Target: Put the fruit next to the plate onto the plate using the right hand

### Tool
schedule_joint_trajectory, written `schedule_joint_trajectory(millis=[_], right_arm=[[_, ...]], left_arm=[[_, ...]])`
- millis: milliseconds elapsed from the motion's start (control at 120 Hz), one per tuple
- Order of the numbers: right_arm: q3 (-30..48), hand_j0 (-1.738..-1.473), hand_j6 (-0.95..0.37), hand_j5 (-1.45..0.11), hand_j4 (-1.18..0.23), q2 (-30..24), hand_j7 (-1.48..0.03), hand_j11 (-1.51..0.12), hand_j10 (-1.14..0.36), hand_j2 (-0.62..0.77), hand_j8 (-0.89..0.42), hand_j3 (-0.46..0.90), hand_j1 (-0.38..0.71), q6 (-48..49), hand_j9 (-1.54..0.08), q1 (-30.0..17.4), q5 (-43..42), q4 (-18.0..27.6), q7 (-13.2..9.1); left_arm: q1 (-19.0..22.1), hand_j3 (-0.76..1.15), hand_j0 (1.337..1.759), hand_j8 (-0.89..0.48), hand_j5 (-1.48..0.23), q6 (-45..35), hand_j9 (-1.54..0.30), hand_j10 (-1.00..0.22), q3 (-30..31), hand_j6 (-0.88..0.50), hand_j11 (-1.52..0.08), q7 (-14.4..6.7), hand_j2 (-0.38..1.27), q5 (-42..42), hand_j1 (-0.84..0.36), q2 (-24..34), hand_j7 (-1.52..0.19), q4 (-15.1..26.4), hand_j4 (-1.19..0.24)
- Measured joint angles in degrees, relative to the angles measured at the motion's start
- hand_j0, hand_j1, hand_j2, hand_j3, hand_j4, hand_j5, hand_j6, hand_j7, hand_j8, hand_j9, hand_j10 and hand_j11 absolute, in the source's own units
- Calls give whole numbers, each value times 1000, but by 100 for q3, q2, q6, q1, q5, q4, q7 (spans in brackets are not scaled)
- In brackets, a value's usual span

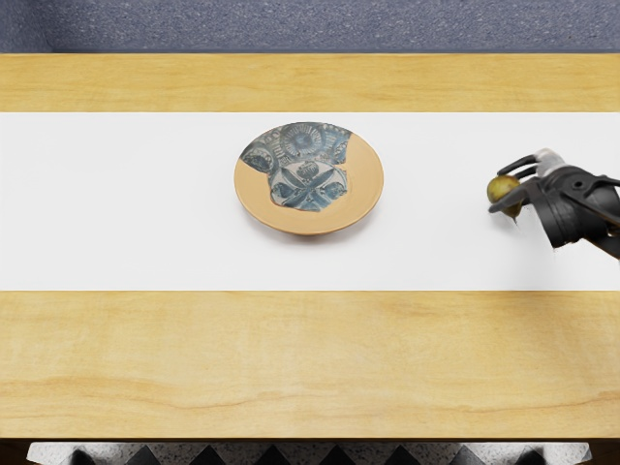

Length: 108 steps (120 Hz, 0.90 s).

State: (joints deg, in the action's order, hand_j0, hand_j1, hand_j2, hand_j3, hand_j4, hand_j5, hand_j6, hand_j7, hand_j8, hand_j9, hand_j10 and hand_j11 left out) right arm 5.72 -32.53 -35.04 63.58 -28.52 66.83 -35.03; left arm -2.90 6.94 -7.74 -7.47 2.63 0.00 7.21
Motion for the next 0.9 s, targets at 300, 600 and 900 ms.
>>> schedule_joint_trajectory(millis=[300,600,900], right_arm=[[457,-1647,-402,-1094,-669,-30,-1069,-1108,-624,312,-427,0,237,17,-1101,308,78,589,3],[939,-1648,-385,-1105,-645,-21,-1069,-1118,-603,357,-405,0,267,18,-1104,428,83,1236,2],[1080,-1650,-372,-1139,-612,282,-1071,-1133,-594,406,-381,0,291,32,-1126,559,88,1691,1]], left_arm=[[0,0,1658,-1,-1,0,-1,-1,0,-1,-1,0,0,0,348,0,-1,0,-1],[5,0,1658,-1,-1,0,-1,-1,0,-1,-1,0,0,0,348,0,-1,0,-1],[1,0,1658,-1,-1,0,-1,-1,0,-1,-1,1,0,0,348,0,-1,0,-1]])
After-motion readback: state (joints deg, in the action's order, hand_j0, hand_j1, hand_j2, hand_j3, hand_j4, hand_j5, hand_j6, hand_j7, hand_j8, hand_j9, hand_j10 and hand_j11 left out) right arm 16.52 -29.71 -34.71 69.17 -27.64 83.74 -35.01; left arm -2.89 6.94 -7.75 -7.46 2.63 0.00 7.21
